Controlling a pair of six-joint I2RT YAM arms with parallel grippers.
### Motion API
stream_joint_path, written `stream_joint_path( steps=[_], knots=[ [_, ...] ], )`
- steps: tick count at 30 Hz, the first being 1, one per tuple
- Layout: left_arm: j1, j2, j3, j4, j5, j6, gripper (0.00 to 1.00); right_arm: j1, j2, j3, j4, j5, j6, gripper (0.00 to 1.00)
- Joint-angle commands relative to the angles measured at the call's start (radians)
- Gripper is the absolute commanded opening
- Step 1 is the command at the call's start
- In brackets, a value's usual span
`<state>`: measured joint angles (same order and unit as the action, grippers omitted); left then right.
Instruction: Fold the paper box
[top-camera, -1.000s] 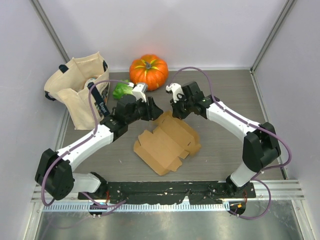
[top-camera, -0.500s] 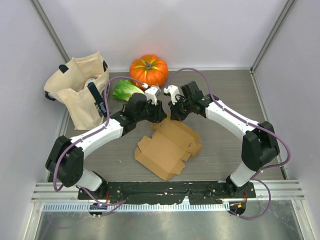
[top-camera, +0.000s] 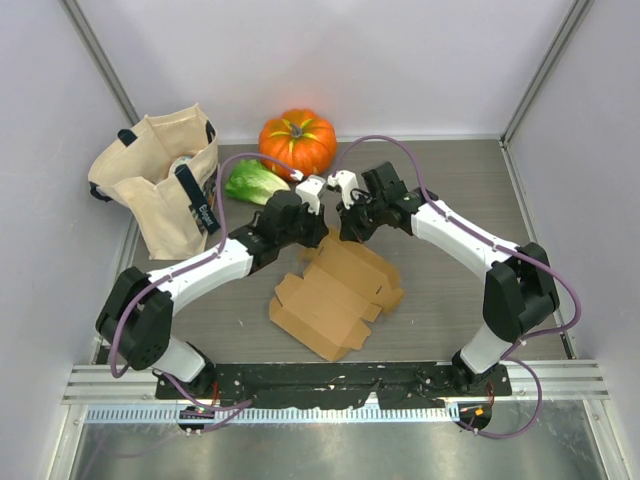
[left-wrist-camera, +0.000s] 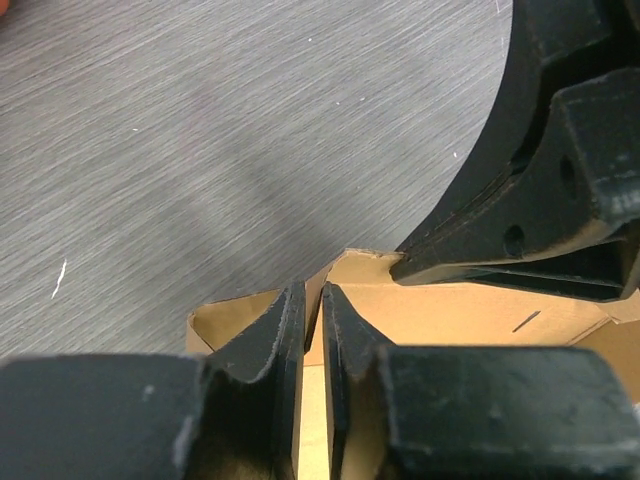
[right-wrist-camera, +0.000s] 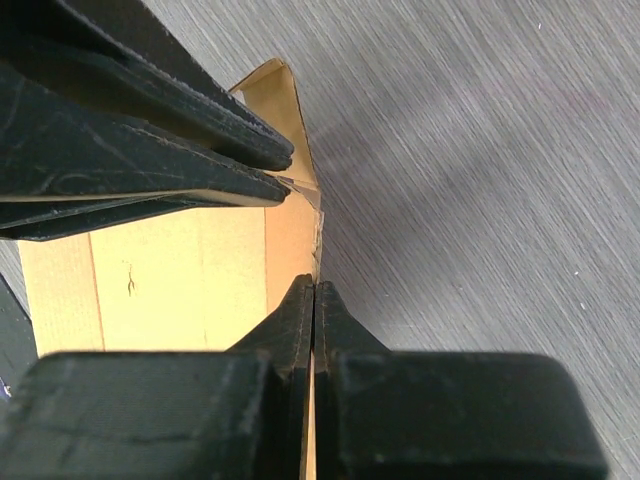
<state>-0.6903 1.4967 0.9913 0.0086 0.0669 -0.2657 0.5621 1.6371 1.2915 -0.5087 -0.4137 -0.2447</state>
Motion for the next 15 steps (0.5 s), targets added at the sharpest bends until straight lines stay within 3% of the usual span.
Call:
stream_joint_path(
  steps=[1, 4, 5, 7, 10, 11, 15],
  knots=[
    [-0.023, 0.0, 0.004, 0.031, -0.059, 0.057, 0.11, 0.007, -0.031, 0.049, 0.035, -0.002, 0.034, 0.01],
    [-0.031, -0.012, -0.023, 0.086, -0.16, 0.049, 0.08, 0.007, -0.034, 0.052, 0.073, 0.123, 0.18, 0.14],
    [-0.034, -0.018, -0.032, 0.123, -0.202, 0.034, 0.08, 0.007, -0.045, 0.057, 0.072, 0.153, 0.214, 0.29],
    [-0.035, -0.032, -0.066, 0.165, -0.242, 0.011, 0.0, 0.007, -0.057, 0.078, 0.058, 0.19, 0.312, 0.42],
    [-0.035, -0.044, -0.097, 0.218, -0.309, -0.032, 0.0, 0.005, -0.109, 0.1, 0.016, 0.364, 0.467, 0.55],
    [-0.037, -0.047, -0.106, 0.241, -0.326, -0.044, 0.0, 0.005, -0.121, 0.109, -0.026, 0.503, 0.523, 0.63],
    [-0.037, -0.064, -0.14, 0.274, -0.447, -0.124, 0.0, 0.005, -0.18, 0.158, -0.116, 0.693, 0.789, 0.73]
  ],
)
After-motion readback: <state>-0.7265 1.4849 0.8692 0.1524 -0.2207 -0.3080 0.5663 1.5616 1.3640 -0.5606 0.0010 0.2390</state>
